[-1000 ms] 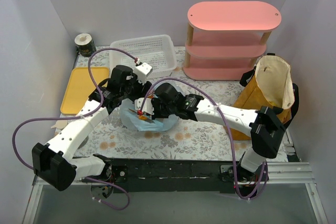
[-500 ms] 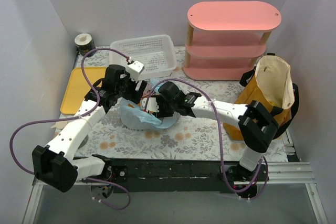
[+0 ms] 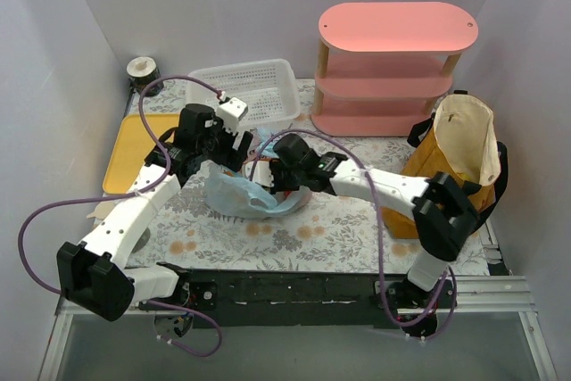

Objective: Untie the knot of the grocery bags and take out the mixed food

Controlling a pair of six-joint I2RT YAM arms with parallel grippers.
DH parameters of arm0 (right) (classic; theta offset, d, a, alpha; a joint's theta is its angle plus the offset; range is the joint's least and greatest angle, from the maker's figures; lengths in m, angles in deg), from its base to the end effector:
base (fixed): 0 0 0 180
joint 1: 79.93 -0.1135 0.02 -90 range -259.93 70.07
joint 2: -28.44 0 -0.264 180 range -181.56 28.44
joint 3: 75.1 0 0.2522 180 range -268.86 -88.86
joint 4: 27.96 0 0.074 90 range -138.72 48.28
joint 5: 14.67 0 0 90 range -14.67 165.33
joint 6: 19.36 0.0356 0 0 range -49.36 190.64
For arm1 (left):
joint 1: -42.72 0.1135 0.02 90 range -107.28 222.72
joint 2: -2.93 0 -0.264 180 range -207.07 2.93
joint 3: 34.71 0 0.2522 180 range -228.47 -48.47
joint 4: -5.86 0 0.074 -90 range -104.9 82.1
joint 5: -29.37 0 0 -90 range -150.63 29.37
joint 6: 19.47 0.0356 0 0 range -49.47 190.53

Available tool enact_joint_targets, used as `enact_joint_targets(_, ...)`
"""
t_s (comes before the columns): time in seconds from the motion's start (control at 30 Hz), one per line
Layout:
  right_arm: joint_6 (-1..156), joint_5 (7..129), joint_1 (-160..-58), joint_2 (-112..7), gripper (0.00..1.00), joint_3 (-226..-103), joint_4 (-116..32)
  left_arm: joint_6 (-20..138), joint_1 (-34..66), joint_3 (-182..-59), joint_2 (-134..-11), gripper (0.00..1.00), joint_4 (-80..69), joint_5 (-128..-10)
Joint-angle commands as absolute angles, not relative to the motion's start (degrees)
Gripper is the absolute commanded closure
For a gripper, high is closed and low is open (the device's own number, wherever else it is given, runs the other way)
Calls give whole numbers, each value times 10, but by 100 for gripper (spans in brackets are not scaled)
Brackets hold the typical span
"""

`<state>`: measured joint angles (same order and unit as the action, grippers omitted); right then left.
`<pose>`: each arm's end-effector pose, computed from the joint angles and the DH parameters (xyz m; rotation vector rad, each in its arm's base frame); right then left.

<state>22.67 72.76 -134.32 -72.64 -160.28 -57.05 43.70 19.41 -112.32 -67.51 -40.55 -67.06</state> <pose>0.2262 0.3186 0.2260 -1.8505 1.4608 0.1075 0.2432 -0.1091 0.3246 -0.0095 2.3194 -0.5841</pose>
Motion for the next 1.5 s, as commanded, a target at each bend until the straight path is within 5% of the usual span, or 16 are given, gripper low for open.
enact_joint_targets(0.0,274,636,-1342,-561,99,-1594,-549,436,193,-1133,-688,20,-425,-688)
enact_joint_targets(0.2,285,547,-1334,-412,99,-1505,-553,447,193,-1089,-697,20,-400,-682)
enact_joint_targets(0.43,309,565,-1324,-357,99,-1552,-555,440,193,-1104,-699,16,-414,-682)
enact_joint_targets(0.7,111,650,-1323,-268,99,-1481,-339,414,194,-1251,-673,2,-485,-739)
enact_joint_targets(1.07,-154,657,-1302,-278,99,-1321,-64,366,195,-1552,-806,2,-563,-945)
enact_joint_targets(1.47,-199,638,-1292,-324,99,-1310,50,383,194,-1497,-844,9,-613,-1106)
